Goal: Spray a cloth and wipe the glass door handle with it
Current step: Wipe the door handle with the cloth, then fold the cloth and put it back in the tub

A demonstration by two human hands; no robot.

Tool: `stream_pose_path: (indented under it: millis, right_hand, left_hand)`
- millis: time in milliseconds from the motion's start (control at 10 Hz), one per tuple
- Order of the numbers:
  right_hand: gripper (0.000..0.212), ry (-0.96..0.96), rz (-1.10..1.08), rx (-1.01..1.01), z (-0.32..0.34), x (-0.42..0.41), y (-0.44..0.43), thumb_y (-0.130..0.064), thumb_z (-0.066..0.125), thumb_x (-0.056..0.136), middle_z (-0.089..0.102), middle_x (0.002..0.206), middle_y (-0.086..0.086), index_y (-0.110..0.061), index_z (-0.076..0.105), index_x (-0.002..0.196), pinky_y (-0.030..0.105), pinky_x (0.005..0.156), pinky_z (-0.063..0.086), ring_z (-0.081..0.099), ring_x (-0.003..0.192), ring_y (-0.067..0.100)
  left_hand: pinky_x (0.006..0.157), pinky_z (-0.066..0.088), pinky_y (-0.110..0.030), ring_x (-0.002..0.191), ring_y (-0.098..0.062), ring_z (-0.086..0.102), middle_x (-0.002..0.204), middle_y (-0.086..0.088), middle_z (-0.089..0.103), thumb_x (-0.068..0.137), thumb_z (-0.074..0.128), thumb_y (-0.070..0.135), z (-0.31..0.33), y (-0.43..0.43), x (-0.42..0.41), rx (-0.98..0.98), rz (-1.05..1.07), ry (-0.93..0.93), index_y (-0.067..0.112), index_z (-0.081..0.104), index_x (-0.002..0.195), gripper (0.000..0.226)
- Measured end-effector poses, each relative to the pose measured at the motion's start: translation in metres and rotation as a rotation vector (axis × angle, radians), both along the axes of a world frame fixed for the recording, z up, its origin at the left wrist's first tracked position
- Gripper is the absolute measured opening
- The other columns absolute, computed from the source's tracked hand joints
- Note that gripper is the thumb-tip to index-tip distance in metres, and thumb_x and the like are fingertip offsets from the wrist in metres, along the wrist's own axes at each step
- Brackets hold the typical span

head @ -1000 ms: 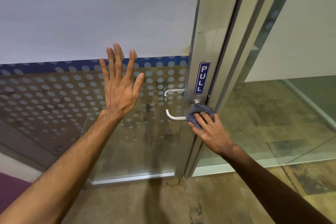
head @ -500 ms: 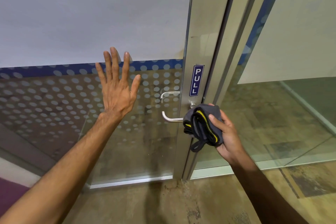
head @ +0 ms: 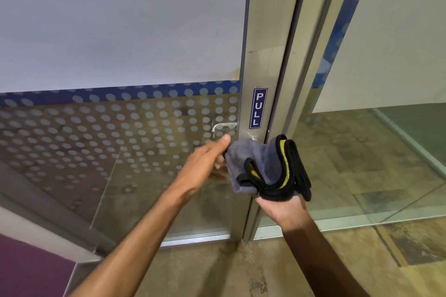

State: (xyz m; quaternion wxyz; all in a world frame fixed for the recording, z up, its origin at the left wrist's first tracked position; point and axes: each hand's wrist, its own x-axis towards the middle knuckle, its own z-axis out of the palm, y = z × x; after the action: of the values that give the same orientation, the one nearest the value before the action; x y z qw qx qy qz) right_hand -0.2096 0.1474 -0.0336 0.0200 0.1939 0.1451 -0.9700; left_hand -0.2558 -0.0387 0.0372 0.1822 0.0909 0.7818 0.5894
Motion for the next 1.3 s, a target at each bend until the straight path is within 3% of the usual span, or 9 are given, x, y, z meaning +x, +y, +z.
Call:
stream_pose_path:
  millis: [100,200,300,500,600,700,800,1000,1300]
  right_hand:
    - [0.058,-0.06,0.139,-0.076,-0.001,0.003,-0.002,-0.025,0.051,0.087,0.055,0.148,0.02,-0.011,0.057,0.143,0.056,0.124,0.024,0.047,0.14,0.043]
    - [0.064,-0.06,0.368,-0.164,-0.005,0.012,0.0,-0.037,0.051,0.094,0.035,0.15,0.043,0.008,0.055,0.139,0.042,0.128,0.009,0.033,0.139,0.061]
    - [0.067,-0.19,0.286,0.068,0.011,0.023,0.003,-0.038,0.03,0.106,0.052,0.139,0.04,0.013,0.072,0.112,0.051,0.12,0.033,0.054,0.125,0.054]
    - [0.093,-0.073,0.385,0.22,0.024,0.035,0.024,-0.074,0.051,0.091,0.05,0.151,0.026,0.002,0.052,0.145,0.052,0.126,0.02,0.045,0.144,0.038]
    - [0.082,0.004,0.386,0.297,0.015,0.053,0.034,-0.066,0.05,0.094,0.06,0.142,0.024,0.004,0.062,0.135,0.046,0.119,0.038,0.055,0.136,0.033]
    - [0.054,0.068,0.387,0.452,-0.006,0.071,0.038,-0.027,0.084,0.078,0.069,0.127,0.025,0.004,0.072,0.121,0.041,0.096,0.058,0.069,0.118,0.034]
    - [0.06,0.03,0.32,0.607,-0.018,0.087,0.041,-0.003,0.078,0.074,0.067,0.128,0.028,0.005,0.062,0.132,0.049,0.102,0.053,0.067,0.119,0.042]
    - [0.048,0.029,0.239,0.691,-0.014,0.124,0.039,-0.004,0.071,0.079,0.072,0.121,0.027,0.003,0.066,0.127,0.043,0.09,0.061,0.07,0.112,0.041]
    - [0.044,-0.013,0.089,0.73,0.002,0.188,0.011,-0.001,0.065,0.092,0.067,0.131,0.025,0.0,0.06,0.135,0.053,0.11,0.046,0.064,0.123,0.041]
  left_hand:
    - [0.088,0.058,-0.039,0.094,-0.024,0.076,0.098,-0.005,0.081,0.097,0.051,0.061,-0.003,0.003,0.017,0.119,-0.023,-0.198,0.025,0.079,0.103,0.046]
    - [0.077,0.056,-0.035,0.079,-0.021,0.073,0.094,-0.012,0.08,0.099,0.062,0.034,-0.004,0.004,0.025,0.158,0.03,-0.222,0.004,0.076,0.109,0.034]
    - [0.075,0.057,-0.032,0.078,-0.019,0.072,0.097,-0.014,0.08,0.1,0.063,0.024,-0.005,0.001,0.028,0.14,0.051,-0.214,0.004,0.075,0.11,0.026]
    - [0.062,0.054,-0.016,0.071,-0.008,0.073,0.087,0.0,0.08,0.102,0.059,0.014,-0.004,-0.009,0.043,0.113,0.017,-0.149,0.009,0.073,0.113,0.018]
    - [0.074,0.056,-0.017,0.09,-0.014,0.077,0.101,-0.004,0.081,0.101,0.06,0.011,-0.008,-0.013,0.054,0.093,-0.053,-0.1,0.01,0.073,0.117,0.02]
    - [0.08,0.057,-0.019,0.099,-0.017,0.076,0.109,-0.007,0.079,0.1,0.06,0.007,-0.015,-0.013,0.065,0.113,-0.064,-0.103,0.009,0.072,0.118,0.022]
    - [0.077,0.056,-0.02,0.096,-0.018,0.074,0.108,-0.011,0.079,0.098,0.062,0.008,-0.022,-0.014,0.073,0.195,-0.018,-0.158,0.008,0.074,0.115,0.021]
    - [0.078,0.06,-0.024,0.103,-0.019,0.074,0.119,-0.012,0.075,0.083,0.079,0.009,-0.04,-0.013,0.091,0.448,-0.068,-0.414,0.007,0.063,0.128,0.048]
    - [0.084,0.061,-0.029,0.109,-0.026,0.072,0.124,-0.021,0.071,0.07,0.077,-0.007,-0.052,-0.035,0.094,0.359,-0.345,-0.362,0.0,0.058,0.128,0.061]
